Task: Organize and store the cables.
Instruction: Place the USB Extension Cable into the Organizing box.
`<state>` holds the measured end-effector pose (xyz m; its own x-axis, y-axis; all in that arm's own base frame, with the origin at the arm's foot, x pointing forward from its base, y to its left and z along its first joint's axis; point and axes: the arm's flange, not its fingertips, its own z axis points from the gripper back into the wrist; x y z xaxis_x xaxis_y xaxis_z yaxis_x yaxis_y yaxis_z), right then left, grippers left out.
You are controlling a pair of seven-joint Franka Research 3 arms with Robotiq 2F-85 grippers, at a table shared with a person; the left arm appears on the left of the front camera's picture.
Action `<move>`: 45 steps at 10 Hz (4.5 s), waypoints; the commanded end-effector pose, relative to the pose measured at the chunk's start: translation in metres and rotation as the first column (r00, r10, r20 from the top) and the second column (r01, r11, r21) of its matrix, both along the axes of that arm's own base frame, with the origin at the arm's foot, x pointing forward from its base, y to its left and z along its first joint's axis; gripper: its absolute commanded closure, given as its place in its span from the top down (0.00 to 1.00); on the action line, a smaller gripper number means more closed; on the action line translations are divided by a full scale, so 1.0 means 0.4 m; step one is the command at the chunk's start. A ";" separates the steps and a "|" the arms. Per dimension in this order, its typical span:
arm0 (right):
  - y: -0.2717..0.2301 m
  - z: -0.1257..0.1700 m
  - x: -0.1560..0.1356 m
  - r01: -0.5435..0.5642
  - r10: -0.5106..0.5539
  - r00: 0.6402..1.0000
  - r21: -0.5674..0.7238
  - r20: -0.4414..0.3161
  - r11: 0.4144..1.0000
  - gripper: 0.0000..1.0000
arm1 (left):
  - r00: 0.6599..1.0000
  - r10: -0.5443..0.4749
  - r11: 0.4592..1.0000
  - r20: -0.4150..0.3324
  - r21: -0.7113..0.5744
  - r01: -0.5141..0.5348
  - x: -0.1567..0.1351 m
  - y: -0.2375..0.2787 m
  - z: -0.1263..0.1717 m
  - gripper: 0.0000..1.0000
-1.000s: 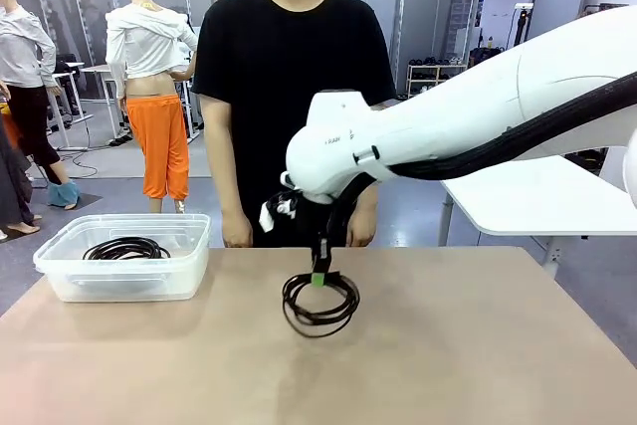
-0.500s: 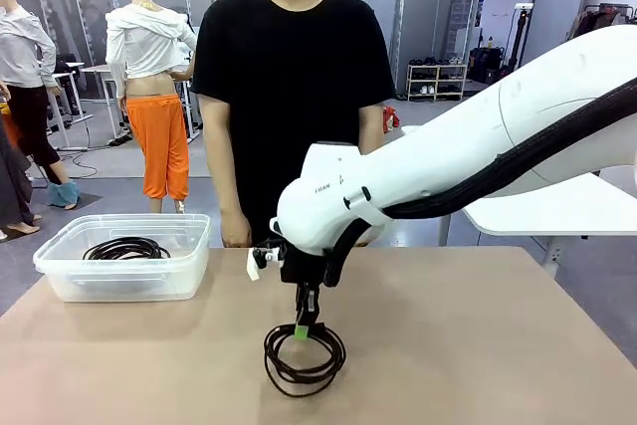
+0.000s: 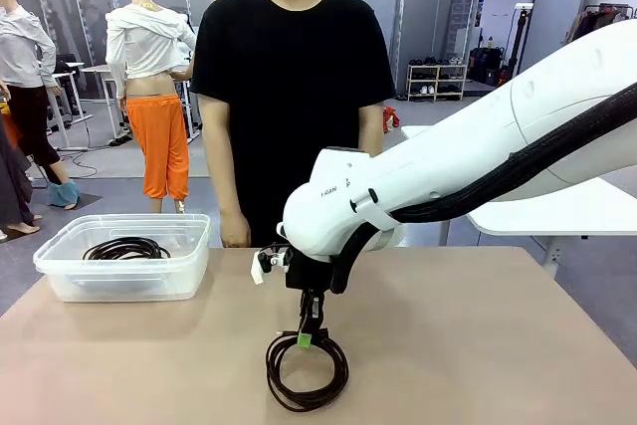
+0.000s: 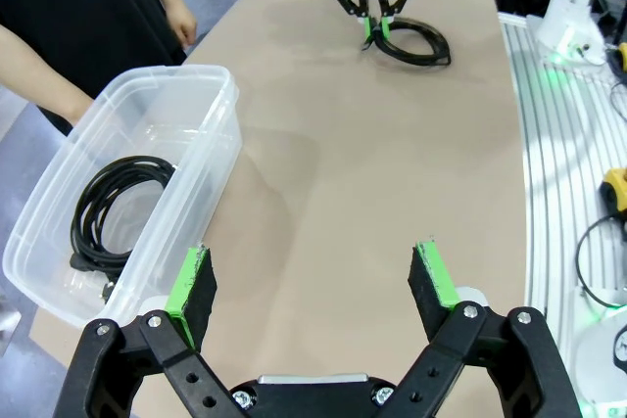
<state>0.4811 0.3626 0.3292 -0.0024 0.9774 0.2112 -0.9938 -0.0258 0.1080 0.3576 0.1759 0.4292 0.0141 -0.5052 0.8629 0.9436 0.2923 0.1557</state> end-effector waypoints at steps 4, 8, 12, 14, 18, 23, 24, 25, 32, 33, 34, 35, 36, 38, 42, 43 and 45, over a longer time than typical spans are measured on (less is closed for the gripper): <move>-0.115 0.065 -0.025 0.078 -0.084 0.994 0.090 0.063 0.993 1.00 | 0.993 -0.121 0.993 -0.015 -0.003 0.121 -0.032 -0.120 0.054 1.00; -0.398 0.143 -0.085 0.205 -0.233 0.969 0.270 0.077 0.941 1.00 | 0.967 -0.249 0.962 -0.052 0.098 0.253 -0.064 -0.395 0.113 1.00; -0.716 0.148 -0.187 0.244 -0.325 0.938 0.435 0.122 0.867 1.00 | 0.956 -0.251 0.935 -0.153 0.218 0.281 -0.022 -0.700 0.127 1.00; -0.871 0.141 -0.235 0.247 -0.364 0.924 0.541 0.117 0.803 1.00 | 0.964 -0.190 0.929 -0.185 0.283 0.237 0.022 -0.853 0.107 1.00; -1.104 0.125 -0.362 0.256 -0.460 0.878 0.681 0.134 0.686 1.00 | 0.981 -0.095 0.893 -0.170 0.420 0.160 0.097 -1.125 0.074 1.00; -1.243 0.065 -0.480 0.173 -0.508 0.845 0.810 0.171 0.560 1.00 | 0.991 -0.020 0.779 -0.129 0.620 0.097 0.232 -1.315 -0.042 1.00; -1.248 0.059 -0.482 0.170 -0.516 0.840 0.820 0.169 0.546 1.00 | 0.990 -0.019 0.765 -0.137 0.636 0.103 0.251 -1.322 -0.066 1.00; -1.246 0.060 -0.482 0.153 -0.513 0.838 0.822 0.187 0.549 1.00 | 0.988 0.004 0.758 -0.155 0.644 0.098 0.261 -1.320 -0.092 1.00; -1.330 0.117 -0.396 0.201 -0.517 0.842 0.799 0.155 0.567 1.00 | 0.989 -0.028 0.765 -0.145 0.634 0.115 0.239 -1.294 -0.101 1.00; -1.330 0.117 -0.396 0.201 -0.517 0.842 0.799 0.155 0.567 1.00 | 0.987 -0.028 0.763 -0.160 0.634 0.125 0.248 -1.303 -0.105 1.00; -1.330 0.117 -0.396 0.201 -0.517 0.842 0.799 0.155 0.567 1.00 | 0.982 -0.009 0.724 -0.188 0.676 0.136 0.253 -1.345 -0.137 1.00; -1.330 0.117 -0.396 0.201 -0.517 0.842 0.799 0.155 0.567 1.00 | 0.976 0.005 0.717 -0.218 0.681 0.148 0.257 -1.381 -0.165 1.00; -1.330 0.117 -0.396 0.201 -0.517 0.842 0.799 0.155 0.567 1.00 | 0.968 0.032 0.690 -0.248 0.707 0.158 0.260 -1.402 -0.197 1.00; -1.330 0.117 -0.396 0.201 -0.517 0.842 0.799 0.155 0.567 1.00 | 0.958 0.061 0.682 -0.282 0.712 0.166 0.269 -1.420 -0.240 1.00; -1.330 0.117 -0.396 0.201 -0.517 0.842 0.799 0.155 0.567 1.00 | 0.961 0.048 0.686 -0.271 0.708 0.166 0.249 -1.401 -0.268 1.00; -1.330 0.117 -0.396 0.201 -0.517 0.842 0.799 0.155 0.567 1.00 | 0.961 0.048 0.686 -0.271 0.708 0.166 0.249 -1.401 -0.268 1.00; -1.330 0.117 -0.396 0.201 -0.517 0.842 0.799 0.155 0.567 1.00 | 0.961 0.048 0.686 -0.271 0.708 0.166 0.249 -1.401 -0.268 1.00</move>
<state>0.3218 -0.1701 0.3725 0.0817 0.4267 0.9007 -0.8988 0.4220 -0.1184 0.4629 -0.3870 0.3214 0.1241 -0.9719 0.1999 0.9901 0.1347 0.0406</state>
